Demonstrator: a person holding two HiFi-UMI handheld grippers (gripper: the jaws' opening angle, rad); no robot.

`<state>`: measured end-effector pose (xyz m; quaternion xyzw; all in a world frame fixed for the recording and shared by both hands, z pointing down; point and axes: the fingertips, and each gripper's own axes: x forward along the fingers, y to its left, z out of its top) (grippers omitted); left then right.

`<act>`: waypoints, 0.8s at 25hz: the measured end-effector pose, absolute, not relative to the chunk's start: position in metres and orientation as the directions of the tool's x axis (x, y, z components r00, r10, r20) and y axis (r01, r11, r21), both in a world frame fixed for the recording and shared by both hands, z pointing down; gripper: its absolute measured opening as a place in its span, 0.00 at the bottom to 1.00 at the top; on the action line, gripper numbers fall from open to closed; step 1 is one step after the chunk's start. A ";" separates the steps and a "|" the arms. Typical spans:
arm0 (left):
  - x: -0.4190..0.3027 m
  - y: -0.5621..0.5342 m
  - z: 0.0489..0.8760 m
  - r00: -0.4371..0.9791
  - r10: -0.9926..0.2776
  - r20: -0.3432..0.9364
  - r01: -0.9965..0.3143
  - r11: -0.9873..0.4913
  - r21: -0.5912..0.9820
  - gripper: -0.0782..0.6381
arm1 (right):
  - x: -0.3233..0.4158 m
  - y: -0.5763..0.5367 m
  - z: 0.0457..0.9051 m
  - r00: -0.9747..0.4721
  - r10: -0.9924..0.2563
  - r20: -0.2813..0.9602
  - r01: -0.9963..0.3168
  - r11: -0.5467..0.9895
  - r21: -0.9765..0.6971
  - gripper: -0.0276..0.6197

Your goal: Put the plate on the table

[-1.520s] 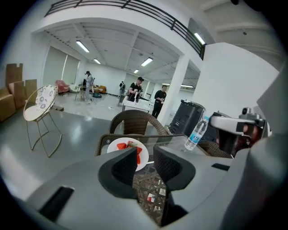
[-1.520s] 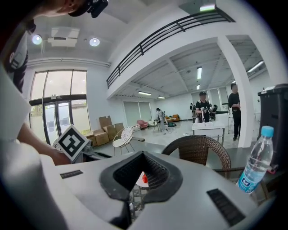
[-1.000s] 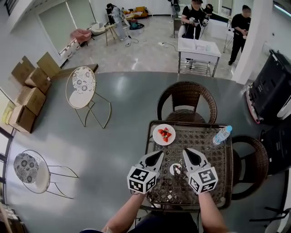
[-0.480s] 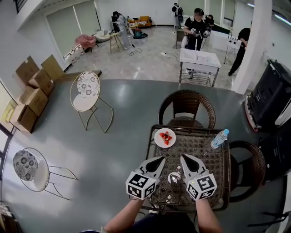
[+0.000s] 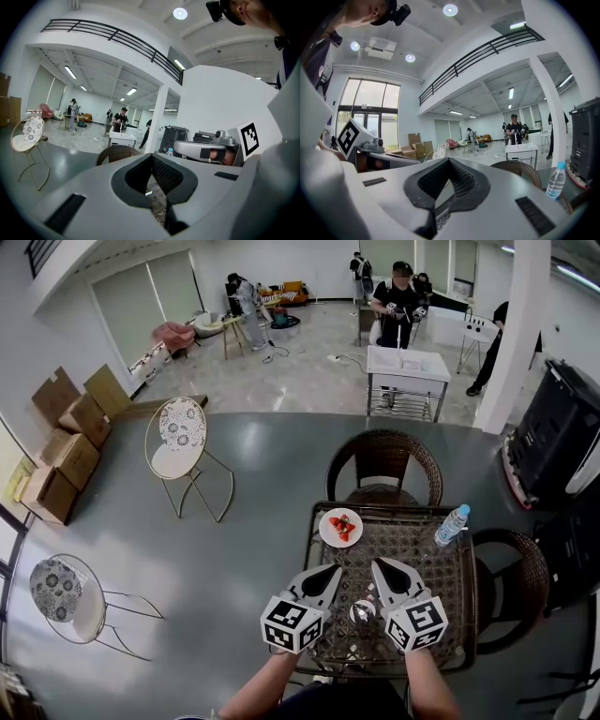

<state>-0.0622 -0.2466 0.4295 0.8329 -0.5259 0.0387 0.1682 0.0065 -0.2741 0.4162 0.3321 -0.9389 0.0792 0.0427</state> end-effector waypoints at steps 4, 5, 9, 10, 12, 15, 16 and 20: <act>-0.061 -0.248 0.427 0.453 -0.859 0.240 -0.885 -0.400 0.240 0.12 | 0.006 -0.275 0.412 -0.775 -0.619 0.129 -0.632 0.766 -0.117 0.05; -0.060 -0.248 0.426 0.455 -0.857 0.240 -0.884 -0.402 0.240 0.12 | 0.007 -0.276 0.411 -0.774 -0.619 0.130 -0.632 0.766 -0.117 0.05; -0.058 -0.247 0.427 0.460 -0.854 0.242 -0.881 -0.407 0.240 0.12 | 0.006 -0.275 0.412 -0.775 -0.619 0.130 -0.632 0.766 -0.118 0.05; -0.058 -0.247 0.428 0.461 -0.854 0.242 -0.881 -0.407 0.241 0.12 | 0.007 -0.275 0.412 -0.775 -0.619 0.130 -0.632 0.766 -0.118 0.05; -0.058 -0.247 0.430 0.462 -0.853 0.243 -0.881 -0.407 0.242 0.12 | 0.007 -0.275 0.413 -0.774 -0.620 0.129 -0.632 0.766 -0.118 0.05; -0.057 -0.247 0.429 0.461 -0.853 0.244 -0.880 -0.407 0.244 0.12 | 0.007 -0.275 0.412 -0.775 -0.618 0.131 -0.631 0.767 -0.118 0.05; -0.057 -0.248 0.429 0.461 -0.853 0.245 -0.881 -0.406 0.244 0.12 | 0.007 -0.276 0.411 -0.776 -0.617 0.132 -0.630 0.767 -0.118 0.05; -0.057 -0.249 0.427 0.461 -0.852 0.247 -0.880 -0.405 0.246 0.12 | 0.006 -0.277 0.410 -0.776 -0.616 0.132 -0.630 0.768 -0.119 0.05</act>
